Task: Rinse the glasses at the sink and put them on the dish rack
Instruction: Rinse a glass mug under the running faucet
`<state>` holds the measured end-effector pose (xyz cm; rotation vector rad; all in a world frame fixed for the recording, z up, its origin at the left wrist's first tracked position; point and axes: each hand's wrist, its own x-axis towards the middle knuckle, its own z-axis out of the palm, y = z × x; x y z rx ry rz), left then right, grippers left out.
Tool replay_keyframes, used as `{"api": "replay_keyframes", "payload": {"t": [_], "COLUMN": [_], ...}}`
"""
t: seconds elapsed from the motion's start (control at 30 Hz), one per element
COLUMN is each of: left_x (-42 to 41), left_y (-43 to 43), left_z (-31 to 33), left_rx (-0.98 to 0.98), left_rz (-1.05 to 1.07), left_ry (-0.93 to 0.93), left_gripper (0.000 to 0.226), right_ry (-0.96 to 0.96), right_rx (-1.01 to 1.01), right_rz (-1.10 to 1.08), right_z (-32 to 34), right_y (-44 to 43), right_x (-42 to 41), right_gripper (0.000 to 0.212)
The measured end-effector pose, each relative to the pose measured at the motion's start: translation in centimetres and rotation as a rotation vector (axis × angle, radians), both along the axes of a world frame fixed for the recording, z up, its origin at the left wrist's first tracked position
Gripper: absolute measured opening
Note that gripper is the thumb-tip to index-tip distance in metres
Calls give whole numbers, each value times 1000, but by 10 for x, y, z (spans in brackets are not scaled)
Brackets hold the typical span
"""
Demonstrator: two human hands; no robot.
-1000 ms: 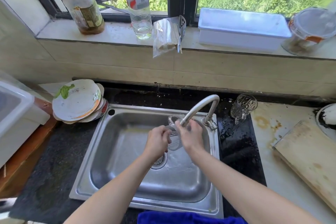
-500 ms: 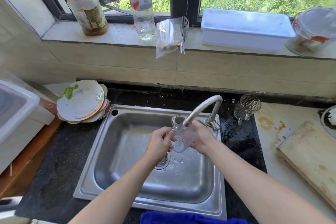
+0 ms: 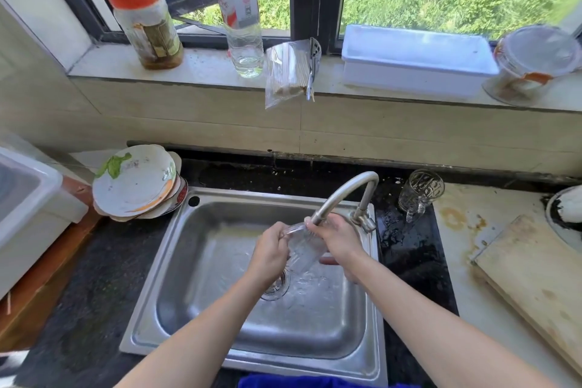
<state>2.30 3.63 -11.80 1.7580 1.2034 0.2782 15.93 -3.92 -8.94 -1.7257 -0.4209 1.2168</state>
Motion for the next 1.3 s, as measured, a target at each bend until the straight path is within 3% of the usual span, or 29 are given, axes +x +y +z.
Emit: {"api": "replay_keyframes", "payload": {"t": [0.13, 0.23, 0.3, 0.37, 0.43, 0.5, 0.63, 0.7, 0.77, 0.9, 1.0, 1.1, 1.2, 1.3], "left_x": [2, 2, 3, 3, 2, 2, 2, 1, 0, -3, -7, -6, -4, -3], "left_y": [6, 2, -4, -6, -4, -8, -13, -12, -14, -14, -11, -10, -5, -1], "left_z": [3, 1, -2, -5, -7, -6, -9, -10, -8, -13, -7, 5, 15, 27], "left_rx": [-67, 28, 71, 42, -80, -183, -291, -302, -273, -213, 42, 114, -174, -531], "left_rz": [-13, -54, 15, 94, 153, 193, 246, 242, 228, 261, 169, 5, 8, 32], "left_ry": [95, 271, 288, 241, 136, 32, -79, -78, -22, 0, 140, 110, -74, -253], "left_gripper": [19, 16, 19, 24, 22, 25, 31, 31, 29, 25, 25, 48, 68, 58], "right_ry": [-155, -427, -545, -439, -174, -41, -404, -363, -231, -331, -88, 173, 201, 312], "right_rx": [-14, -12, -17, 71, 154, 122, 62, 50, 3, -20, -127, -170, -64, 16], "right_rz": [22, 118, 184, 165, 77, -19, 86, 89, -10, 85, 57, -107, -121, -94], "right_z": [-7, -9, -9, -8, -3, -1, -16, -16, -11, -2, 1, -2, -8, -10], "right_y": [-2, -7, -10, -11, -8, -2, -7, -7, -1, -2, -4, -4, -9, -15], "right_x": [-4, -7, -13, -19, -17, -14, -26, -24, -16, -28, -28, -9, 4, 16], "right_gripper": [42, 44, 40, 32, 16, 14, 29, 26, 27, 29, 52, 35, 27, 28]}}
